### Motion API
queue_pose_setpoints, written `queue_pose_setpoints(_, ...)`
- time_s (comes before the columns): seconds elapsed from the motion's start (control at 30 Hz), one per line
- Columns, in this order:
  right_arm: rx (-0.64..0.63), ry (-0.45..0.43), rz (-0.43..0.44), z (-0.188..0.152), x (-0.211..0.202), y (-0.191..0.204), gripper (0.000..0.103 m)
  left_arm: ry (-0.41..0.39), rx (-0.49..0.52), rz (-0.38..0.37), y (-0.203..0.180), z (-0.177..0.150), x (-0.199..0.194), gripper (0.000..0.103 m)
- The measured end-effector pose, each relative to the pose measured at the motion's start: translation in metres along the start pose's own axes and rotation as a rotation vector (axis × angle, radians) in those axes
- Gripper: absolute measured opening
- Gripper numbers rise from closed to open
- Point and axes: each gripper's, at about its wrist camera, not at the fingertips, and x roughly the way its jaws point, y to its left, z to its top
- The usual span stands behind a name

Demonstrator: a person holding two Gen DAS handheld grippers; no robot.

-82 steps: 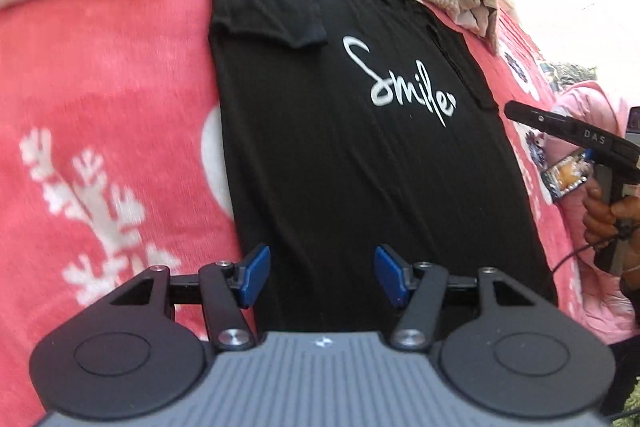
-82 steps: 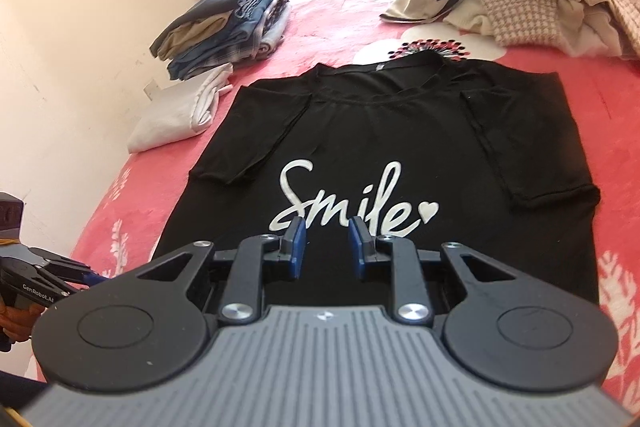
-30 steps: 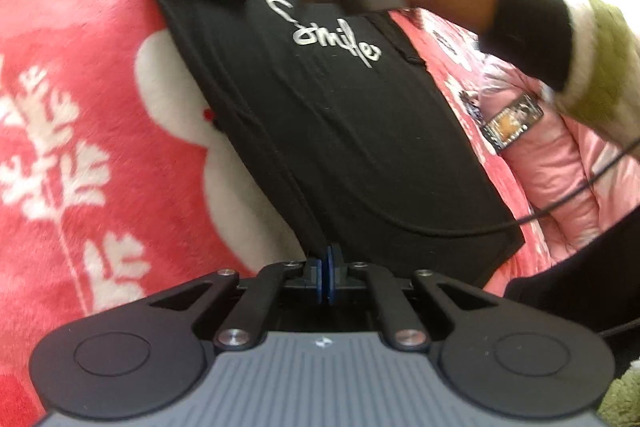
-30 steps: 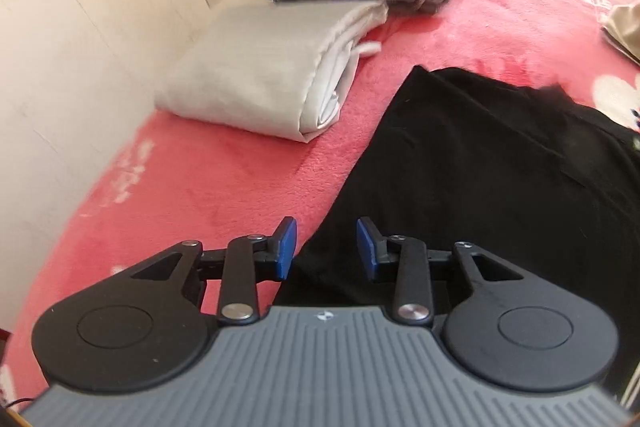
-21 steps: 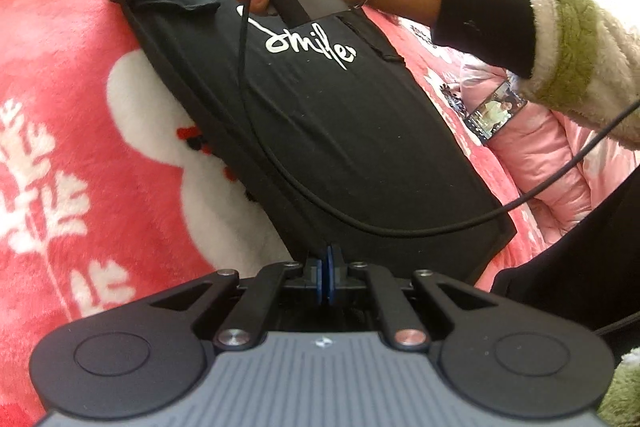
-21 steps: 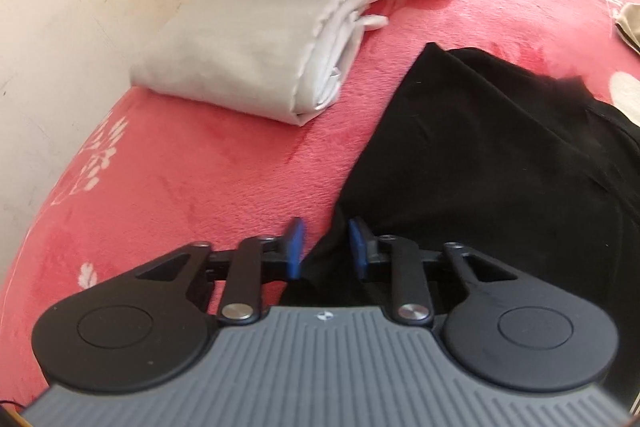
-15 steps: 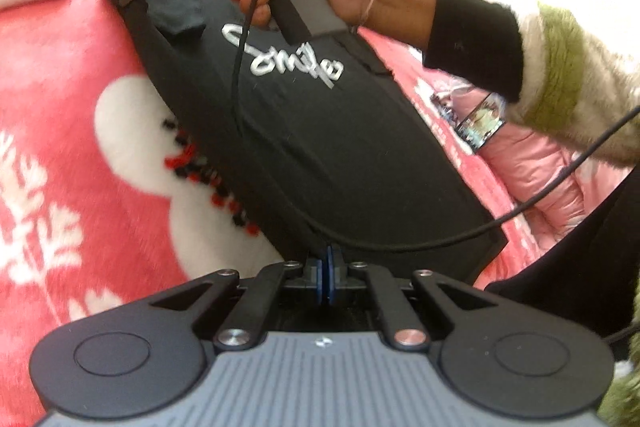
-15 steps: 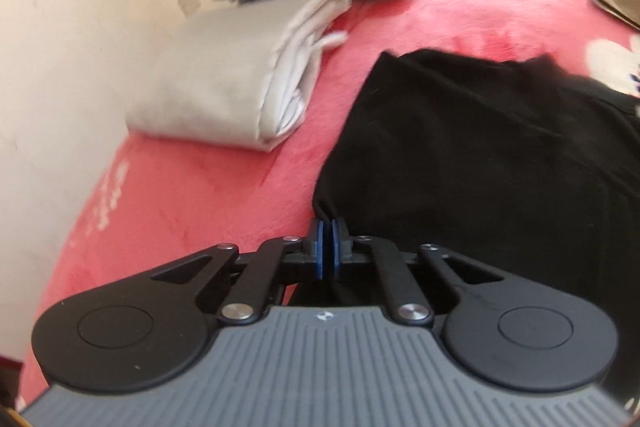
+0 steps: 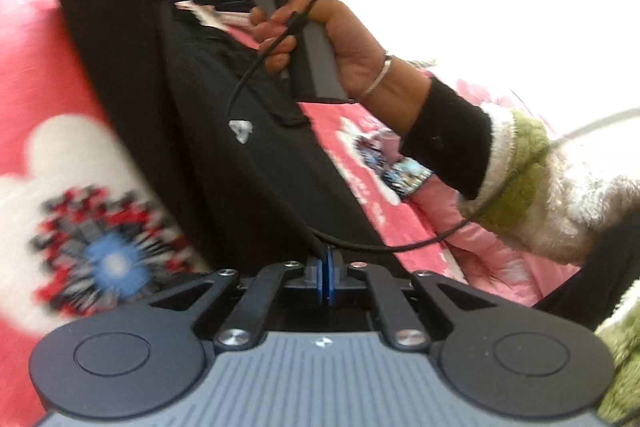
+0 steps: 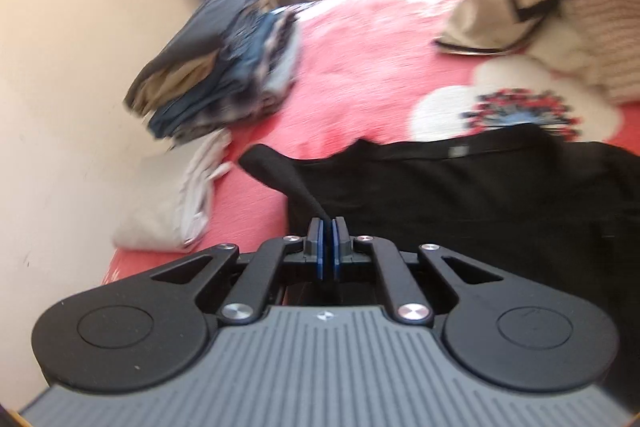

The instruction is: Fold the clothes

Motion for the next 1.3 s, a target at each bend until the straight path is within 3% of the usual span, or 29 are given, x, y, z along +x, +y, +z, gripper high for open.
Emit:
queue_pose_setpoints(0.4,0.074,-0.017,-0.078,0.0,-0.048,-0.123,0.003,0.111,0.067,-0.173,-0.027,0.042,0.11,0.003)
queue_pose_setpoints(0.7,0.134,-0.039,-0.061,-0.007,-0.076,-0.192,0.003,0.213,0.072,-0.251,-0.047,0.049,0.166,0.003)
queue_pose_setpoints(0.97,0.192,-0.043,-0.058,-0.026,-0.089,-0.232,0.003,0.291,0.07,-0.256,-0.055,0.048,0.2,0.003)
queue_pose_setpoints(1.2,0.205,-0.044,-0.151,-0.046,-0.093,-0.253,0.005,0.34,0.079,-0.216,-0.056,0.046,0.215,0.003)
queue_pose_setpoints(1.3,0.244,-0.082,-0.18,-0.052,-0.119,-0.264,0.006,0.342,0.086,-0.211,-0.055,0.046,0.216,0.003)
